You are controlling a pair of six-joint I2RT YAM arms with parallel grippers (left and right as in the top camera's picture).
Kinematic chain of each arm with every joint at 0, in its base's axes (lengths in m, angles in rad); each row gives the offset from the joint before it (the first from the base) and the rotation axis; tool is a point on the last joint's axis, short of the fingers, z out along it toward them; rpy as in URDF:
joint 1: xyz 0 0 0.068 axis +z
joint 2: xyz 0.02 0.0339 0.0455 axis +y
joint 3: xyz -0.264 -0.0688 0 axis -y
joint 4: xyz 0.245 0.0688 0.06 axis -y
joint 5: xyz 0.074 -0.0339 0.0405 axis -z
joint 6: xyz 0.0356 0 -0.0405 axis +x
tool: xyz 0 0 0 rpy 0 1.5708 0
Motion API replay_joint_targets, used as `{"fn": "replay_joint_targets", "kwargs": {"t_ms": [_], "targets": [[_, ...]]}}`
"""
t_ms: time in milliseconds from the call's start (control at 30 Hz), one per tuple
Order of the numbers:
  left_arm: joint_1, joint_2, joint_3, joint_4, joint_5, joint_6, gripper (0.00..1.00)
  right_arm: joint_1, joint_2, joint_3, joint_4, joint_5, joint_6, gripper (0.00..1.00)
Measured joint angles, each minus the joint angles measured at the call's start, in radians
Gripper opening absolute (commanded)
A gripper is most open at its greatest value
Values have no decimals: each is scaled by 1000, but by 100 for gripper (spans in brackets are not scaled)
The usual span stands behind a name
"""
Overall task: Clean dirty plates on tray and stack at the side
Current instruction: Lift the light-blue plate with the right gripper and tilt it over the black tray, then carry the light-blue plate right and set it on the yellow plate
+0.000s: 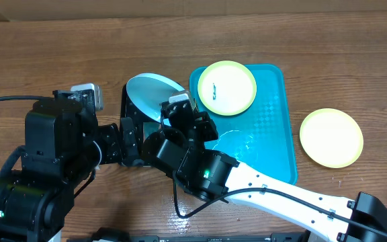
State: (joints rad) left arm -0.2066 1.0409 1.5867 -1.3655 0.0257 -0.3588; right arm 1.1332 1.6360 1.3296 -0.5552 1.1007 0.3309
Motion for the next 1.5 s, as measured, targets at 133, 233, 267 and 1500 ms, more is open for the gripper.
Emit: {"fn": "replay_joint_targets", "kwargs": {"t_ms": [133, 233, 267, 1500], "targets": [[0, 5, 0, 0, 0, 0, 100, 0, 0, 0, 0, 0, 0, 4], [0, 12, 0, 0, 0, 0, 100, 0, 0, 0, 0, 0, 0, 4], [0, 14, 0, 0, 0, 0, 100, 0, 0, 0, -1, 0, 0, 4], [5, 175, 0, -62, 39, -4, 100, -170, 0, 0, -148, -391, 219, 4]]}}
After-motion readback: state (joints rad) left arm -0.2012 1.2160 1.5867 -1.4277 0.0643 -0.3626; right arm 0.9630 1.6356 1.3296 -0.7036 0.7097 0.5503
